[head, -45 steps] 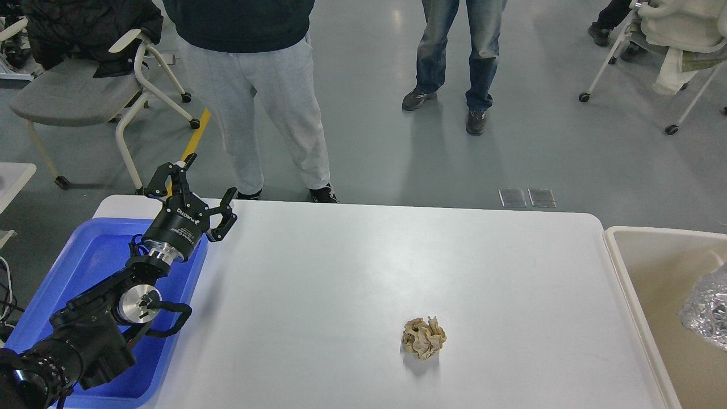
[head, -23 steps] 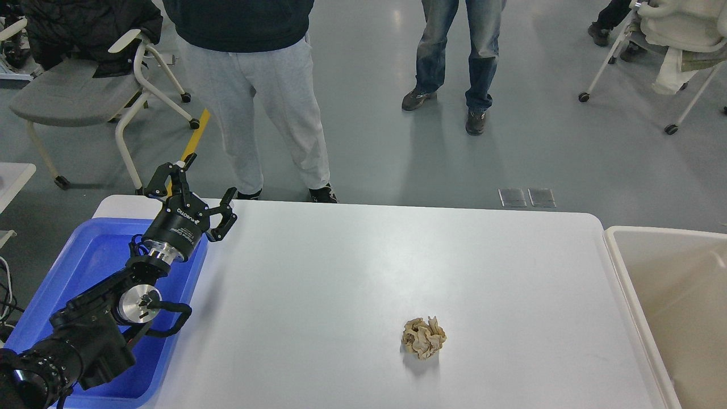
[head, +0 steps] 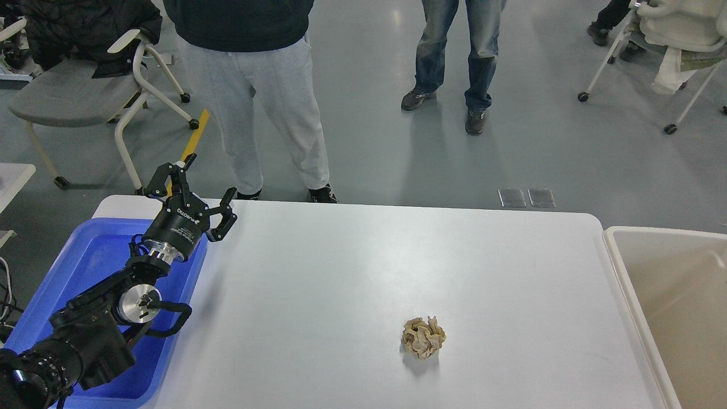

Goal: Tidy desktop

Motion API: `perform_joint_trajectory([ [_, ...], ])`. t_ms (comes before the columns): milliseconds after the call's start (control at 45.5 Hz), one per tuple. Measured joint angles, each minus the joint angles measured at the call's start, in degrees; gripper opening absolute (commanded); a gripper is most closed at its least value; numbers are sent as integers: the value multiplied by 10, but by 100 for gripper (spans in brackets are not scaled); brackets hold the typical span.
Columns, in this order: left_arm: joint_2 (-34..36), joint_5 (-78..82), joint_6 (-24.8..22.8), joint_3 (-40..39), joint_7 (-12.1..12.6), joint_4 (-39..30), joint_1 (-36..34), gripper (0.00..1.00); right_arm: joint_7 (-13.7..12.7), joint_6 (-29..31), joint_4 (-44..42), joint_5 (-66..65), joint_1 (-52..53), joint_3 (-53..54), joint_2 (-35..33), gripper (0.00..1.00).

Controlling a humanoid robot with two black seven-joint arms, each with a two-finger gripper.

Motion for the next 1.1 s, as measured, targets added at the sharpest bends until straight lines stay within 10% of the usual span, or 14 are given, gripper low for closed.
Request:
perform_joint_trajectory([
  [1100,0,0,1,0,-1,0,0,100,-1,7,368,257,42,433,98,100],
])
